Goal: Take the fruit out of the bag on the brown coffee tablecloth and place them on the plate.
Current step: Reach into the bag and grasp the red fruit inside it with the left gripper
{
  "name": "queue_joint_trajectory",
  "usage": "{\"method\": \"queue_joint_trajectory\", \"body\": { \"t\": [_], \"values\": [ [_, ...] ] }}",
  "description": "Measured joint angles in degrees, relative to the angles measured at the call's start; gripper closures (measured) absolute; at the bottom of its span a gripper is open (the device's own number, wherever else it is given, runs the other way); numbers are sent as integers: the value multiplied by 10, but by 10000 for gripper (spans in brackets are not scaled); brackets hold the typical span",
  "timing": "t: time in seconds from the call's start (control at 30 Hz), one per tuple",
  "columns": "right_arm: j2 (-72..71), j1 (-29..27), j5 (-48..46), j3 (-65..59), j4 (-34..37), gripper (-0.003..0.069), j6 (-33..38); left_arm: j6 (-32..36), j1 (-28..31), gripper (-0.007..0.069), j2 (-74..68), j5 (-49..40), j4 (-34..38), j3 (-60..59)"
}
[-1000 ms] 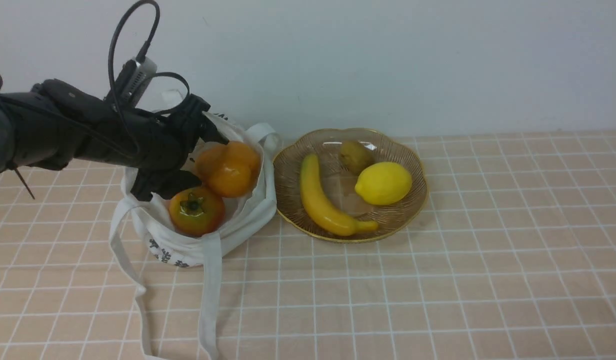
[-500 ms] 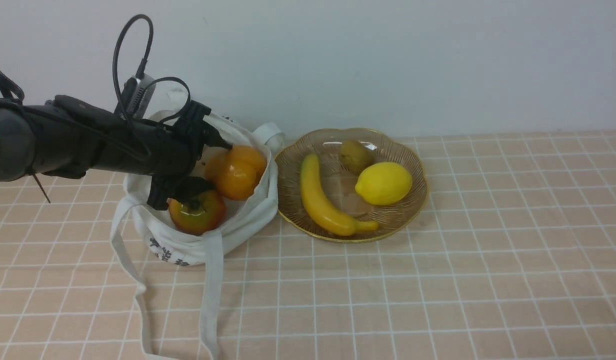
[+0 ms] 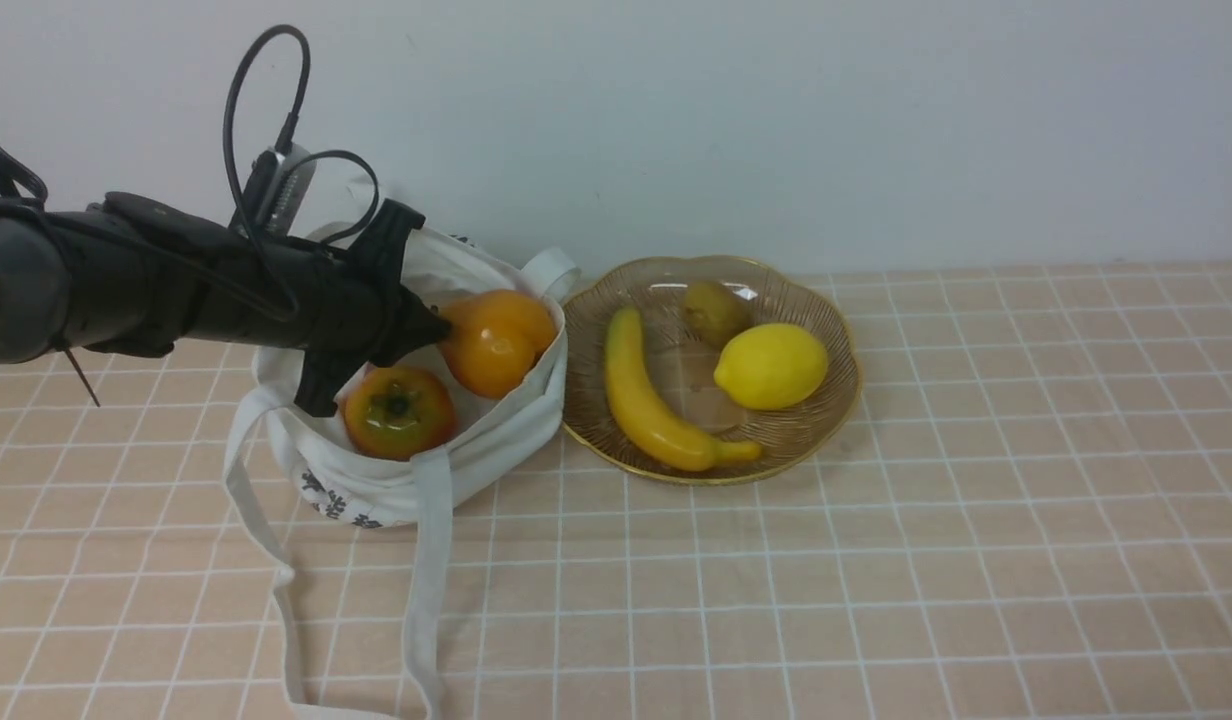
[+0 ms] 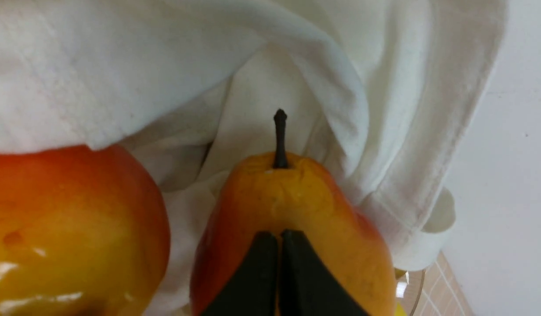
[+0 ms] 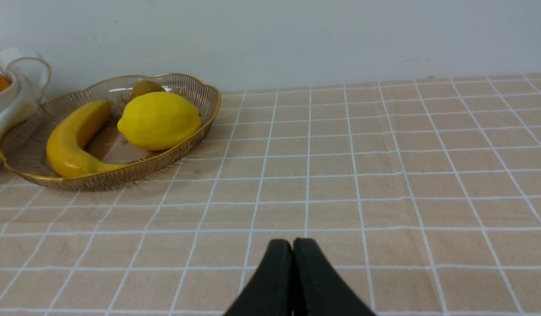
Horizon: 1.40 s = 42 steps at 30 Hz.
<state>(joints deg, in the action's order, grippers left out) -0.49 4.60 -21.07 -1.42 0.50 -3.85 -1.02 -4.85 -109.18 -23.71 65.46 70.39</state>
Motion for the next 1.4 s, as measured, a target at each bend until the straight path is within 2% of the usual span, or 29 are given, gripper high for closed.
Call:
{"method": "queue_joint_trajectory", "body": {
  "t": [0.13, 0.23, 0.4, 0.47, 0.5, 0.53, 0.67, 0.77, 0.83, 1.03, 1.17, 1.2, 1.4],
  "values": [
    [0, 0, 0, 0, 0, 673, 0, 2, 0, 629, 0, 0, 1, 0],
    [0, 0, 0, 0, 0, 673, 0, 2, 0, 588, 0, 0, 1, 0],
    [0, 0, 0, 0, 0, 673, 0, 2, 0, 417, 0, 0, 2, 0],
    [0, 0, 0, 0, 0, 673, 0, 3, 0, 323, 0, 0, 2, 0],
    [0, 0, 0, 0, 0, 673, 0, 4, 0, 315, 0, 0, 2, 0],
    [0, 0, 0, 0, 1, 673, 0, 7, 0, 254, 0, 1, 2, 0],
    [0, 0, 0, 0, 1, 673, 0, 20, 0, 97, 0, 8, 2, 0],
    [0, 0, 0, 0, 1, 673, 0, 22, 0, 4, 0, 25, 7, 0],
    [0, 0, 0, 0, 1, 673, 0, 22, 0, -25, -1, 37, 25, 0],
    [0, 0, 0, 0, 1, 673, 0, 22, 0, -39, -23, 51, 110, 0],
    [0, 0, 0, 0, 1, 673, 0, 25, 0, -12, -43, 47, 177, 3],
    [0, 0, 0, 0, 1, 673, 0, 28, 1, 10, -52, 43, 212, 5],
    [0, 0, 0, 0, 1, 673, 0, 34, 1, 78, -62, 26, 259, 6]
  ]
}}
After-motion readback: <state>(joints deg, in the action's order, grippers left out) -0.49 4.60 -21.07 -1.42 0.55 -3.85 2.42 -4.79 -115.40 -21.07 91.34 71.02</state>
